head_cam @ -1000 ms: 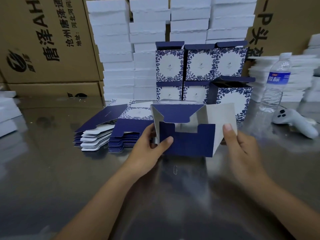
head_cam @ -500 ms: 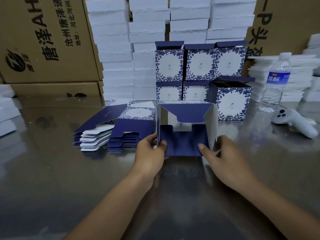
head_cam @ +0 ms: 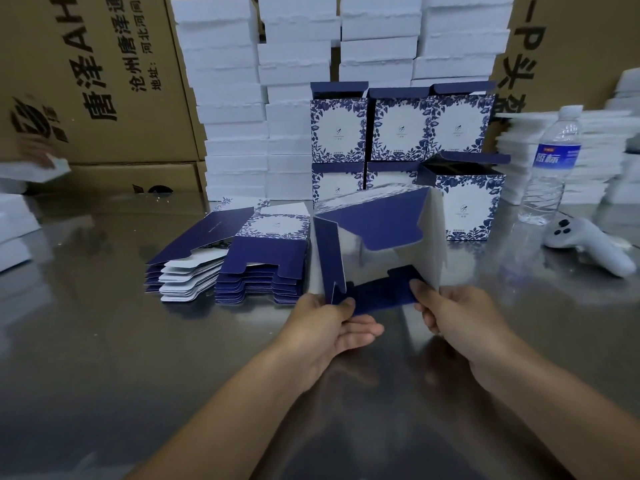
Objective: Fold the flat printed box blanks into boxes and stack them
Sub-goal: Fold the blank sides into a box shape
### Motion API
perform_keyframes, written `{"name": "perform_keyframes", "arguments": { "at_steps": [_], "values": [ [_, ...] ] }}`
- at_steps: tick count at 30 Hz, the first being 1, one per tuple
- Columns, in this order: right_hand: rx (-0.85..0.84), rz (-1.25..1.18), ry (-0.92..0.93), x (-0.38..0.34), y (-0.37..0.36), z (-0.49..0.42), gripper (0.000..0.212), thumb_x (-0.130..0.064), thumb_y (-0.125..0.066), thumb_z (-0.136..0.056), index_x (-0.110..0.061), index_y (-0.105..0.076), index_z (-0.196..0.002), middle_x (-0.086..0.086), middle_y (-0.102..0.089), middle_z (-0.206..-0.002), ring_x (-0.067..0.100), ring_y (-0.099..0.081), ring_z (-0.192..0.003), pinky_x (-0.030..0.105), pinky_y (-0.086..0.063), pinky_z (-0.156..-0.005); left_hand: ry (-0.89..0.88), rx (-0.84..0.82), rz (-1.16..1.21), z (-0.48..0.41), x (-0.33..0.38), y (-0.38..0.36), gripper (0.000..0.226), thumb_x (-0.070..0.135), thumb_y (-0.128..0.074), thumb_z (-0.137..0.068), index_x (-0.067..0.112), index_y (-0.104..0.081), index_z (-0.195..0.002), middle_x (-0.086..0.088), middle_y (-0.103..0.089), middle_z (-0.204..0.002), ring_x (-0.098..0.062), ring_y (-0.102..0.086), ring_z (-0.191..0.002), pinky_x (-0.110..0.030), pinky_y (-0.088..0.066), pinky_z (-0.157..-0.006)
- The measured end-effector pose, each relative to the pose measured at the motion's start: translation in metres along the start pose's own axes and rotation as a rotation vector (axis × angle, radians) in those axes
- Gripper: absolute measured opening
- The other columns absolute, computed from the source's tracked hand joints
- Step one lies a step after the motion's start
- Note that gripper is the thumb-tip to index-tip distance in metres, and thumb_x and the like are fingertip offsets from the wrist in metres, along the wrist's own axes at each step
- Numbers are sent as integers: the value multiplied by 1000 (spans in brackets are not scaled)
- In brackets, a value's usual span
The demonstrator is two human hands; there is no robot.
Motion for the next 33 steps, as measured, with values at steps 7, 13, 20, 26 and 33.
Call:
{"name": "perform_keyframes", "arguments": {
  "at_steps": [7,13,20,26,33],
  "values": [
    [-101,-132,-62,-5,-8,9,39,-32,-59,-90,-15,-55,-55,-3,-50,-42,6,-46,-37,22,-40,-48,-90,-57,-17,3,2,-4,20,9,-50,-97,-9,-50,-106,-10,-67,-56,-16,-67,-50,-18,-50,-45],
    [-166,-219,-129,-7,-7,11,48,-27,-61,-89,-18,-48,-44,-2,-41,-40,8,-37,-36,24,-34,-49,-67,-130,42,8,2,-11,20,12,-54,-95,-7,-53,-100,-9,-64,-56,-15,-64,-47,-19,-50,-44],
    [-210,-280,-140,-6,-12,16,45,-31,-65,-86,-19,-53,-44,0,-45,-43,10,-42,-39,24,-38,-51,-98,-90,1,6,0,-9,31,6,-54,-93,-12,-44,-116,-8,-61,-52,-13,-58,-42,-18,-45,-40],
    [-340,-298,-143,-5,-15,20,46,-28,-63,-86,-21,-57,-40,-2,-45,-43,8,-43,-41,23,-39,-55,-92,-135,45,7,-2,-11,12,9,-57,-92,-2,-53,-93,-7,-62,-54,-14,-61,-45,-19,-48,-43],
    [-324,-263,-105,-2,-17,19,47,-26,-63,-87,-20,-59,-40,-2,-45,-43,7,-43,-42,20,-42,-52,-110,-150,18,6,-3,-11,9,2,-61,-88,-6,-64,-88,-9,-69,-64,-12,-66,-54,-18,-51,-51]
  ]
}}
Point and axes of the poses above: each hand's wrist, its own z-axis away from the middle knuckle, its own y-axis out of the back of the hand, x = y × z, the point moved 2 cm from there along -z, towards the middle knuckle
